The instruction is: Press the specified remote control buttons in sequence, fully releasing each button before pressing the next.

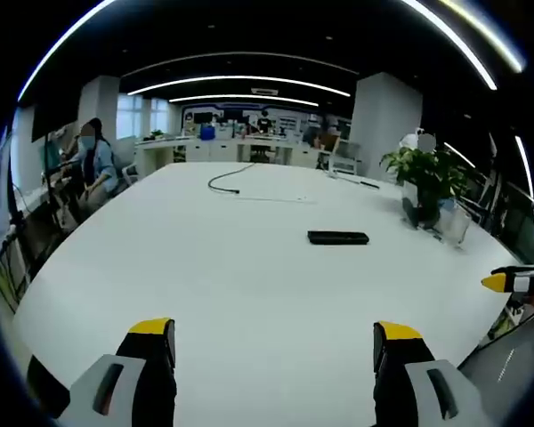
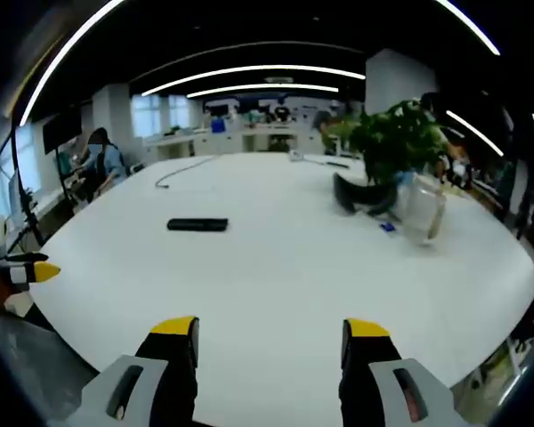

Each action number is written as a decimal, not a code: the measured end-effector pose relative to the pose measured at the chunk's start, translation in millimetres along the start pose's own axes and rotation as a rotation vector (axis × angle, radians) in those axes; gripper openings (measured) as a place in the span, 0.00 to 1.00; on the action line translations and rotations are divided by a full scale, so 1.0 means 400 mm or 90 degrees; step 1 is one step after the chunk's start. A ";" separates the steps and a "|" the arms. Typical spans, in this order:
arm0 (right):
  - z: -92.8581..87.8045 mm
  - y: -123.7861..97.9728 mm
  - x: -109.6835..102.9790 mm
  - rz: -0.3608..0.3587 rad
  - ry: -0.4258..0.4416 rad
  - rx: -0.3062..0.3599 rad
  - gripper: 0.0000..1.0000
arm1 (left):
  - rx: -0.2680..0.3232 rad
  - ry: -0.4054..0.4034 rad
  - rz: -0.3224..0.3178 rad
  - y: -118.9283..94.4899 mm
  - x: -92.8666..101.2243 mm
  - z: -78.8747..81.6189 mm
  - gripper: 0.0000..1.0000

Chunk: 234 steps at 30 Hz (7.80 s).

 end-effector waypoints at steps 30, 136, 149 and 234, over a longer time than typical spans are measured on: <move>-0.009 -0.001 -0.005 0.003 0.002 -0.010 0.64 | 0.003 0.037 -0.010 -0.012 0.019 -0.004 0.95; -0.060 0.029 0.021 -0.025 0.003 -0.111 0.58 | -0.136 0.770 -0.350 0.588 0.434 0.199 0.67; -0.064 0.029 0.021 -0.026 0.005 -0.116 0.57 | -0.150 0.827 -0.368 0.619 0.446 0.182 0.64; -0.038 0.014 0.010 -0.009 0.005 -0.071 0.51 | -0.268 0.815 -0.438 0.493 0.420 0.072 0.23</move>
Point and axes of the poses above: the point that each gripper's makers call its tool centre point, and the gripper's own axes: y roughly forward along the fingers, x roughly to its right, z roughly out of its top, the point moved 2 cm from there along -y, roughly backward along the fingers, and after that the axes turned 15 degrees about z, right-handed, at the moved point
